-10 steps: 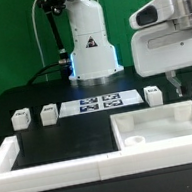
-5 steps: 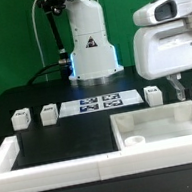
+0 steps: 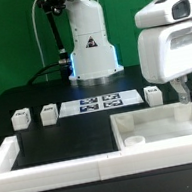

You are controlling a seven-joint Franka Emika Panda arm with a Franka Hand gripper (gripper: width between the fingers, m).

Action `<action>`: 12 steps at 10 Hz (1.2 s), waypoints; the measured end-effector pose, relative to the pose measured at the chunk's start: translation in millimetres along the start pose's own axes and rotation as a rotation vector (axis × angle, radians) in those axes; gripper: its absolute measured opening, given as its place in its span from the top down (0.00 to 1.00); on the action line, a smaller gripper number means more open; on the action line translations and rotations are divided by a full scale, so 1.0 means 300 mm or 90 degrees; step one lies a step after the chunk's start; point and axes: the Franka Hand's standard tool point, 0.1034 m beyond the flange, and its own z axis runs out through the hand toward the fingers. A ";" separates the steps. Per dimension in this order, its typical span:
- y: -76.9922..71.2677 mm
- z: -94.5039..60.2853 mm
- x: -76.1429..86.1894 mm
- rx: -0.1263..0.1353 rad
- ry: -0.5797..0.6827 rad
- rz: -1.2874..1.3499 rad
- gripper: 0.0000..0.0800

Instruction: Assemble square table

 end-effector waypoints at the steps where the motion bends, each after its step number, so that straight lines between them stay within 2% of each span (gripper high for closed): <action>1: 0.000 0.000 0.000 0.000 0.000 0.002 0.22; 2: 0.000 0.000 0.000 0.000 0.000 0.002 0.22; 4: 0.022 -0.002 -0.005 -0.005 0.000 0.005 0.63; 9: 0.025 -0.002 -0.006 -0.005 0.000 0.033 0.64; 12: 0.029 -0.001 -0.007 0.001 0.015 0.213 0.64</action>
Offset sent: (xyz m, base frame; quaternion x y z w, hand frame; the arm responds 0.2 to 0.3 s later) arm 0.0000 0.0000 0.0000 0.0000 0.0000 0.0000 1.0000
